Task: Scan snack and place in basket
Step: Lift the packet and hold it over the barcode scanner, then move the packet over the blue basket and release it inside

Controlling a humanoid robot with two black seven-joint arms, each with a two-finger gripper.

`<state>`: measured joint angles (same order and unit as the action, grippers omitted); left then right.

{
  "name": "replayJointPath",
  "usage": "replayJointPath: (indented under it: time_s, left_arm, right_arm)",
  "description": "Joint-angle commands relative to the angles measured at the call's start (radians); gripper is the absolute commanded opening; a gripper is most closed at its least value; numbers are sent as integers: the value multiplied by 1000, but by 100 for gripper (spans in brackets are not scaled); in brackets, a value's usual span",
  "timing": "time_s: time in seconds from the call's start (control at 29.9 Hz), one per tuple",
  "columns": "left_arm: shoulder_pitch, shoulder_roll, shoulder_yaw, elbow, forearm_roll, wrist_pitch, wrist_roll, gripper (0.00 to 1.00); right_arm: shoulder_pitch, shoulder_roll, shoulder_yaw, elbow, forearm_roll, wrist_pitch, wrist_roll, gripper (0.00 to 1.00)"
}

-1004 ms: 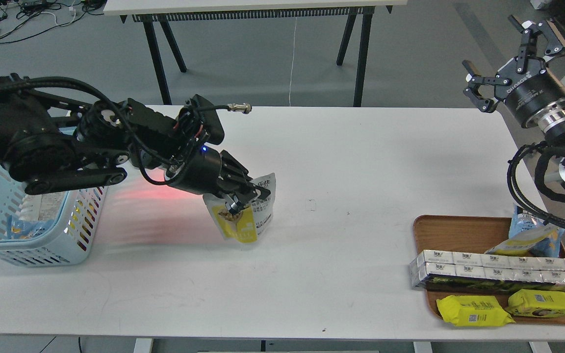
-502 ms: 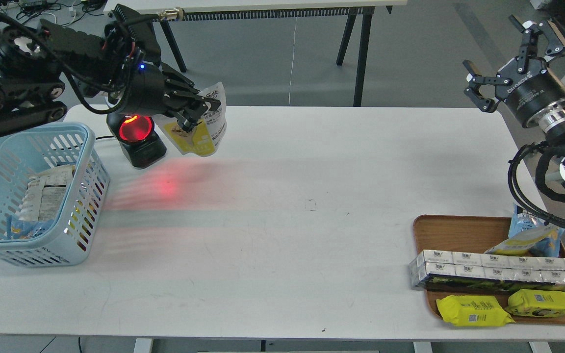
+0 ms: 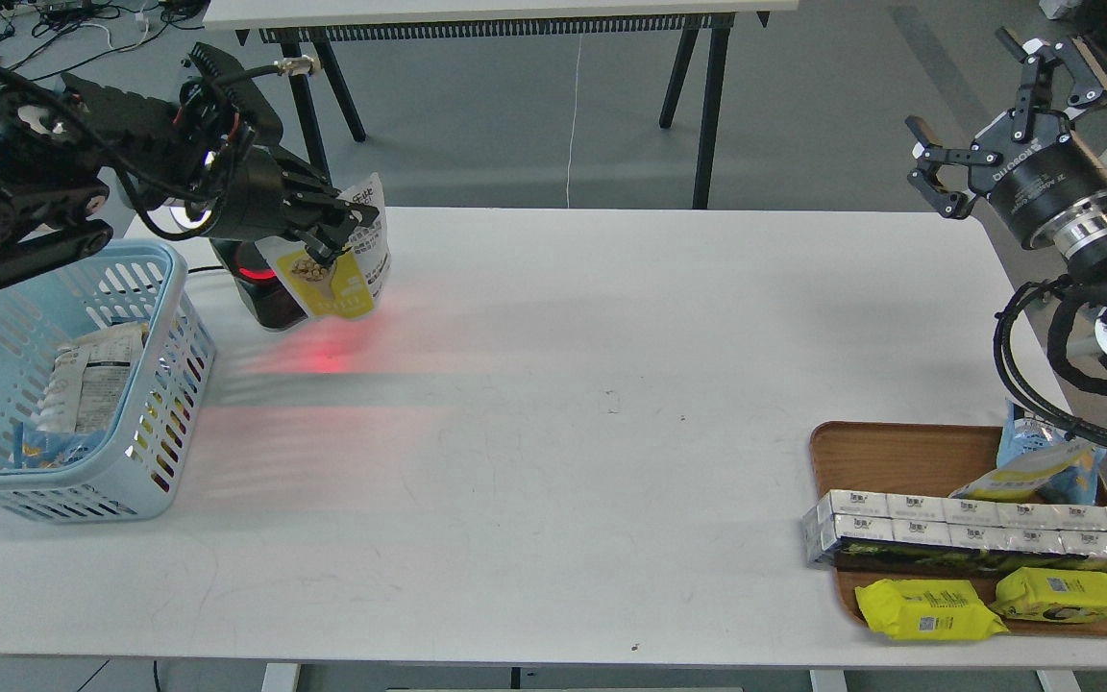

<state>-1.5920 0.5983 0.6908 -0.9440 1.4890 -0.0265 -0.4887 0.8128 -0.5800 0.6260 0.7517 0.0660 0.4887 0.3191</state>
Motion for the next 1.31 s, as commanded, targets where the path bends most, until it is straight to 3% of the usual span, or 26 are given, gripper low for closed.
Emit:
replayJointPath:
  time_s: [0.0,0.23,0.54,0.8,1.27]
  left_arm:
    - [-14,32,-2,-31,0,-4,0,0]
    - [-161,176,-14,-223,2,-70,0,0]
    - [-272,369,-16,-229,85,-147,0,0]
    - [-256,511,-13,-222,215,-156,0,0]
    - [-131,612,-14,-216,307,-158,0,0]
  right_arm:
    - [-1,0,1,0,0,0,0,100]
    - [-3,-1,3,-3,0,0,0,100]
    - [-4,0,4,-5,0,0,0,100]
    - [-4,2,3,-5,0,0,0,100]
    - [-4,0,5,-3,0,0,0,100]
